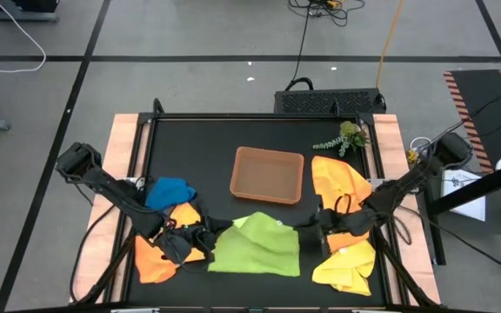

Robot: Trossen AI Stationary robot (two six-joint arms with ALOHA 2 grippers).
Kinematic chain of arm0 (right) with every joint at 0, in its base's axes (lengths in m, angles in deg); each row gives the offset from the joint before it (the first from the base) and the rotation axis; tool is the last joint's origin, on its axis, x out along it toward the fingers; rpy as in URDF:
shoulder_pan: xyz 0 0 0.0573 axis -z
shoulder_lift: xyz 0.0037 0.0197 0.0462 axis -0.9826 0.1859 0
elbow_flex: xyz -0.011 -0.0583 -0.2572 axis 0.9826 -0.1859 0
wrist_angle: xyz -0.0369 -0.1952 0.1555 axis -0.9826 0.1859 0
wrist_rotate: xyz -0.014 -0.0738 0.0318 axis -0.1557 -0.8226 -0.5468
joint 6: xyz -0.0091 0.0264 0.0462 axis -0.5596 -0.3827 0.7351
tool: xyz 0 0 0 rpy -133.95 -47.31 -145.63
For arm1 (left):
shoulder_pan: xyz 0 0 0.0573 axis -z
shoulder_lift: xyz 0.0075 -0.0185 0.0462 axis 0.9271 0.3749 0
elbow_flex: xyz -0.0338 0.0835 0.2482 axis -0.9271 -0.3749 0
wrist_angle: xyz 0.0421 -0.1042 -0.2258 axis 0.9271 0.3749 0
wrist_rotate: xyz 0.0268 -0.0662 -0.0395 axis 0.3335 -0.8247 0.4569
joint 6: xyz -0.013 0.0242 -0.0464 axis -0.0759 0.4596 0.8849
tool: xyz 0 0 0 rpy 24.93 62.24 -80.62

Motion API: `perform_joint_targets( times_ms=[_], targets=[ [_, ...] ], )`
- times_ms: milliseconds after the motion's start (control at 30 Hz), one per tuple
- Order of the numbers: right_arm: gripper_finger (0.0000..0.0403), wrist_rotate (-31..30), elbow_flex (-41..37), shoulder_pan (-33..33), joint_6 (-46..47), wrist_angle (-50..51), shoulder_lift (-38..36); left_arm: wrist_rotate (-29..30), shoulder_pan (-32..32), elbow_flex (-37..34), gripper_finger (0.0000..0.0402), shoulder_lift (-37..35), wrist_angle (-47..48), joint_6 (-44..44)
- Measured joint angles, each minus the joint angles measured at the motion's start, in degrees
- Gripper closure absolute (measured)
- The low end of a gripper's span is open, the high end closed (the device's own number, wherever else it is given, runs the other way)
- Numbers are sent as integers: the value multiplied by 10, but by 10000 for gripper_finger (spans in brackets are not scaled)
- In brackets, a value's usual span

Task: Fold microfiber towels
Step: Fold the green microfiber towel

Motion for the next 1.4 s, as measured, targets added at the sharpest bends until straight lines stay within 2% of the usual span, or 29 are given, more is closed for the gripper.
perform_joint_targets(
  times_ms=[267, 567, 867, 967, 1200, 1300, 1400],
  targets=[
    [403, 0, 22, -35, -51, -33, -43, 1, 23, 0, 401, 0, -151, -85],
    [403, 19, 85, -98, -79, -54, -43, 2, 73, 2, 401, 0, -299, -104],
    [403, 9, 132, -144, -95, -54, -43, 30, 122, 54, 401, 0, -298, -36],
    [403, -42, 132, -145, -59, -8, -43, 51, 117, 54, 401, 0, -244, 19],
    [403, -161, 132, -129, 73, 181, -43, 50, 46, 54, 401, 0, 39, 253],
    [403, -167, 119, -103, 133, 249, -43, 44, 7, 54, 401, 0, 118, 299],
    [403, -167, 88, -72, 168, 270, -43, 33, -27, 49, 401, 0, 152, 306]
  ],
)
